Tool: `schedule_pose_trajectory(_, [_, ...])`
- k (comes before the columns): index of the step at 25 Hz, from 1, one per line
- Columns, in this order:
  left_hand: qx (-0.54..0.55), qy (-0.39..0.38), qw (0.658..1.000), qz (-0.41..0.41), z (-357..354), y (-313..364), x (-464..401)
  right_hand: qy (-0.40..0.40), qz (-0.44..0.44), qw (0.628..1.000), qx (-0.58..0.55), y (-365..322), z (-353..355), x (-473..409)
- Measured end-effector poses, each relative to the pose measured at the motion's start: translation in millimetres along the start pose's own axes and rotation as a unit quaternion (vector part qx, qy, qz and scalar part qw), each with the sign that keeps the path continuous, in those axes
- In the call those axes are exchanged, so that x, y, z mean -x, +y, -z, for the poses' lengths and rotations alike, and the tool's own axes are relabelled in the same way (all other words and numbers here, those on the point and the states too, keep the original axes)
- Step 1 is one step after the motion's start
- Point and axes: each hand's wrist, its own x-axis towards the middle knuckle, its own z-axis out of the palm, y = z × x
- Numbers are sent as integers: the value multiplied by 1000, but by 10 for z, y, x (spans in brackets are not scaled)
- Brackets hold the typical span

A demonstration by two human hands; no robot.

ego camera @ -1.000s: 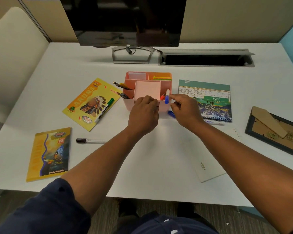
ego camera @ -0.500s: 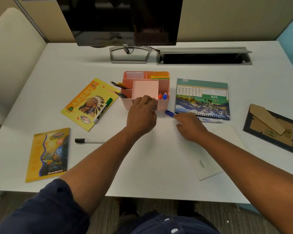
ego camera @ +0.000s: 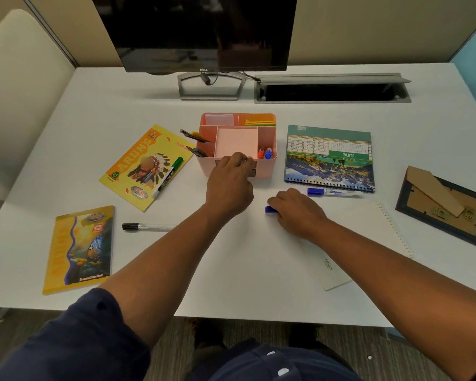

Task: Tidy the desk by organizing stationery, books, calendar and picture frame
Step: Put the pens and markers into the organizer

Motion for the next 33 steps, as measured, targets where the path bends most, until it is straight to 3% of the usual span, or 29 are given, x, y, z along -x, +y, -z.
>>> schedule_pose_trajectory(3, [5, 3, 1000, 3, 4, 10, -6, 142, 13, 986, -91, -42, 194, 86])
schedule_pose_trajectory(7, [15, 11, 1000, 6, -17, 24, 3, 394, 72, 909, -117, -54, 633, 71])
schedule_pose_trajectory(10, [16, 5, 1000, 0, 5, 17, -6, 469, 73, 873, -113, -26, 861, -23])
schedule_pose_trajectory(15, [15, 0, 1000, -1, 40, 28, 23, 413, 59, 901, -117, 22, 744, -164])
schedule_pose_trajectory(20, [2, 2, 1000, -5, 19, 21, 19, 277, -24, 948, -156, -21, 711, -256])
schedule_pose_trajectory(25, [3, -3, 1000, -9, 15, 2, -8, 253, -71, 939, -223, 129, 554, -143])
schedule_pose_trajectory(29, [6, -3, 1000, -8, 11, 3, -13, 240, -116, 944, -194, 439, 341, -22])
schedule_pose_trajectory(33, [7, -6, 1000, -3, 7, 5, -20, 129, -198, 962, -134, 722, 158, 138])
